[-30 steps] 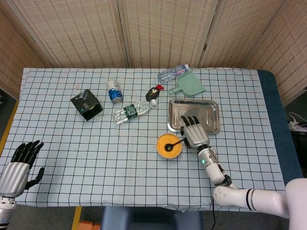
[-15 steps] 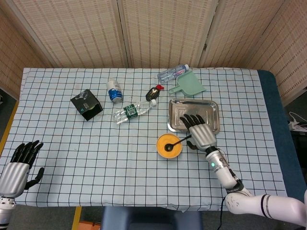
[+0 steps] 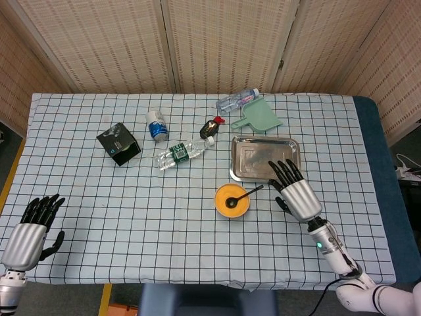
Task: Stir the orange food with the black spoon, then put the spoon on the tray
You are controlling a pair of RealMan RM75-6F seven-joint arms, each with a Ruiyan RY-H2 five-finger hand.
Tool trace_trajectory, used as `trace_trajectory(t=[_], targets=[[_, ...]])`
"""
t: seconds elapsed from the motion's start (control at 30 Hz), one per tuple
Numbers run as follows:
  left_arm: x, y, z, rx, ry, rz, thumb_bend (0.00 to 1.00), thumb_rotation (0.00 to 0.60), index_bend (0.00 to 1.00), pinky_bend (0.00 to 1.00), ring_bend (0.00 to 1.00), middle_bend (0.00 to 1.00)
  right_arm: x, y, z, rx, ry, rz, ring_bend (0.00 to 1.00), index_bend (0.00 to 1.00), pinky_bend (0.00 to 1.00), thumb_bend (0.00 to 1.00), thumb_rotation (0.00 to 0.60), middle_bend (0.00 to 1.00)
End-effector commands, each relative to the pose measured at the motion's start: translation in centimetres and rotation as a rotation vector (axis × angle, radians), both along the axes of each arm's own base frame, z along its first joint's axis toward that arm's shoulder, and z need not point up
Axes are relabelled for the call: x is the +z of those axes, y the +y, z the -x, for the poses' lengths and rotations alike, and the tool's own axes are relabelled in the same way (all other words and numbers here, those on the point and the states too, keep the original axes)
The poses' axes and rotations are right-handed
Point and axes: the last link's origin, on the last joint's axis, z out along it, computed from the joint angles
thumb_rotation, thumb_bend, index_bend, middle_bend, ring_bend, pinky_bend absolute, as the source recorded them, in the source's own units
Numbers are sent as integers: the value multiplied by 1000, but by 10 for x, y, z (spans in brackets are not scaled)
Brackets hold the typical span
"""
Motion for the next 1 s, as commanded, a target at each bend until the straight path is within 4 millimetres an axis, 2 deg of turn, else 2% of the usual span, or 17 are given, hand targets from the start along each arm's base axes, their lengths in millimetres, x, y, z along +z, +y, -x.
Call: trace_trajectory(t=[0.03, 0.4, 0.7, 1.0], targets=[[-1, 0, 1, 4, 0, 3, 465, 600, 0, 33, 0, 0, -16, 15, 20, 51, 62, 47, 0, 392, 0, 269, 600, 0], [1, 2, 2, 14, -8, 3, 466, 600, 0, 33, 0, 0, -44, 2, 24, 101, 56, 118, 0, 442, 0, 276, 600, 0], [3, 4, 5, 26, -14, -5, 466, 600, 0, 35, 0, 0, -61, -12, 14, 106, 13, 158, 0, 439, 0, 278, 600, 0], [4, 6, 8, 39, -17, -3, 467, 600, 0, 35, 0, 0, -76, -21, 5, 104, 54, 163, 0, 453, 0, 283, 600, 0]])
